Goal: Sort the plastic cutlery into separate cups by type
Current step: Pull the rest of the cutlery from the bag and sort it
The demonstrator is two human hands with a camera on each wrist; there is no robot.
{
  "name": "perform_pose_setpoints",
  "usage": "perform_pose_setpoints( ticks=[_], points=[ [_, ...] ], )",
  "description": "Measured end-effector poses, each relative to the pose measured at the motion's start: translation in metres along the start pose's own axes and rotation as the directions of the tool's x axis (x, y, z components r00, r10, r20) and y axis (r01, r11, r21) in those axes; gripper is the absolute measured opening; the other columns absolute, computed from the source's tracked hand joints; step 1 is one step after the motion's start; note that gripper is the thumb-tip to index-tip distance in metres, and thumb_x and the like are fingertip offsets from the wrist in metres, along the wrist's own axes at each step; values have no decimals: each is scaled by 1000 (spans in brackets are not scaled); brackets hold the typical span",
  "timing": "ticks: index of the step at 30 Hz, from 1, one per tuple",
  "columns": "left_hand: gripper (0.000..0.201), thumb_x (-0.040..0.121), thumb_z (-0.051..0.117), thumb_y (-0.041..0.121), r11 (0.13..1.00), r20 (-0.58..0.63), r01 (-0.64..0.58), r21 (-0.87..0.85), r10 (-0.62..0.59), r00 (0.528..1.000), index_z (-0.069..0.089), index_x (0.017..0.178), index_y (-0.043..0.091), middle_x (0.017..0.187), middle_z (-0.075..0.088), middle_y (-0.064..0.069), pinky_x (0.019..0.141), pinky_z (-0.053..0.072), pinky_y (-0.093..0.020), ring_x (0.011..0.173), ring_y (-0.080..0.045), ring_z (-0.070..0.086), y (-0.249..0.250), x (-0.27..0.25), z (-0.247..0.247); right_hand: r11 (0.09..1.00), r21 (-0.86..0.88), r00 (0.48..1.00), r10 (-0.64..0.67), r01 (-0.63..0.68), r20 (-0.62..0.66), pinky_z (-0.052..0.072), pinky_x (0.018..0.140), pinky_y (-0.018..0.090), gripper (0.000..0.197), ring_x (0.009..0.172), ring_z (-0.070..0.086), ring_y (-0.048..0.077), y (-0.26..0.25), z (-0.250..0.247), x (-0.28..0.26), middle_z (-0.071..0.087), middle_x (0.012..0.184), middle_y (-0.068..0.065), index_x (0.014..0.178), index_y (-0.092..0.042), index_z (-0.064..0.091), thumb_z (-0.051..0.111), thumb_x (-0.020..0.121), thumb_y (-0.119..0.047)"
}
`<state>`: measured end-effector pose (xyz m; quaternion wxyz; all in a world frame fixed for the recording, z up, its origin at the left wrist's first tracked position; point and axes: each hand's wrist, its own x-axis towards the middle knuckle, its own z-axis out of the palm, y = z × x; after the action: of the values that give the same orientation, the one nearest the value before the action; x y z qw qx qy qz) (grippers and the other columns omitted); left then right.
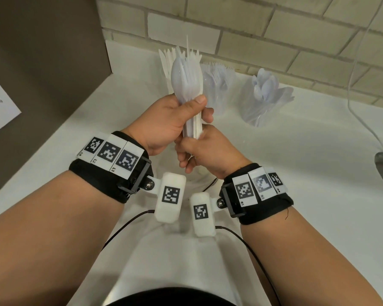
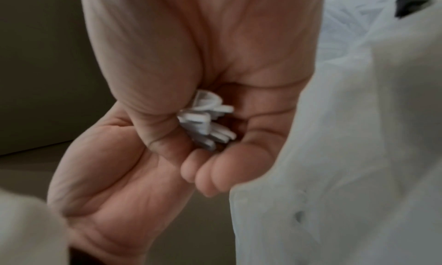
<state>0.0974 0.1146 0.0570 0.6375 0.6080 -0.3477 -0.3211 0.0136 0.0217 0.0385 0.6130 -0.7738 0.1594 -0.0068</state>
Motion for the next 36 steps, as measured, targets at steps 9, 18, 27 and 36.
perform_pose_setpoints(
  ticks=[9,18,27,36],
  points=[
    [25,95,49,30,970,-55,-36,-239,24,998,57,77,13,70,59,2,91,51,-37,86,-20,65,-18,1,-22,966,-242,951,-156,90,-268,53,72,32,27,77,64,10,-7,-33,-2,69,86,-1,96,-19,67,77,77,-36],
    [11,89,49,22,983,225,72,-168,-33,974,54,85,13,68,55,4,65,52,-26,64,-14,56,-27,-6,-15,906,-209,840,-420,367,-343,58,74,37,28,73,61,27,-42,-33,-7,62,101,-6,117,-26,61,65,89,-27],
    [13,87,49,17,981,275,91,-173,-40,961,56,97,12,69,56,5,68,53,-25,66,-13,57,-32,-8,-13,911,-56,844,-402,410,-355,52,62,28,9,72,60,21,-43,-34,-3,62,81,2,83,-18,62,62,89,-11],
    [36,71,77,46,957,348,117,-266,-18,937,69,93,19,75,60,1,69,54,-29,68,-15,60,-33,-8,-18,953,-82,910,-301,290,-285,51,67,29,9,78,57,17,-34,-31,-5,61,89,5,88,-17,59,55,96,-19]
  ],
)
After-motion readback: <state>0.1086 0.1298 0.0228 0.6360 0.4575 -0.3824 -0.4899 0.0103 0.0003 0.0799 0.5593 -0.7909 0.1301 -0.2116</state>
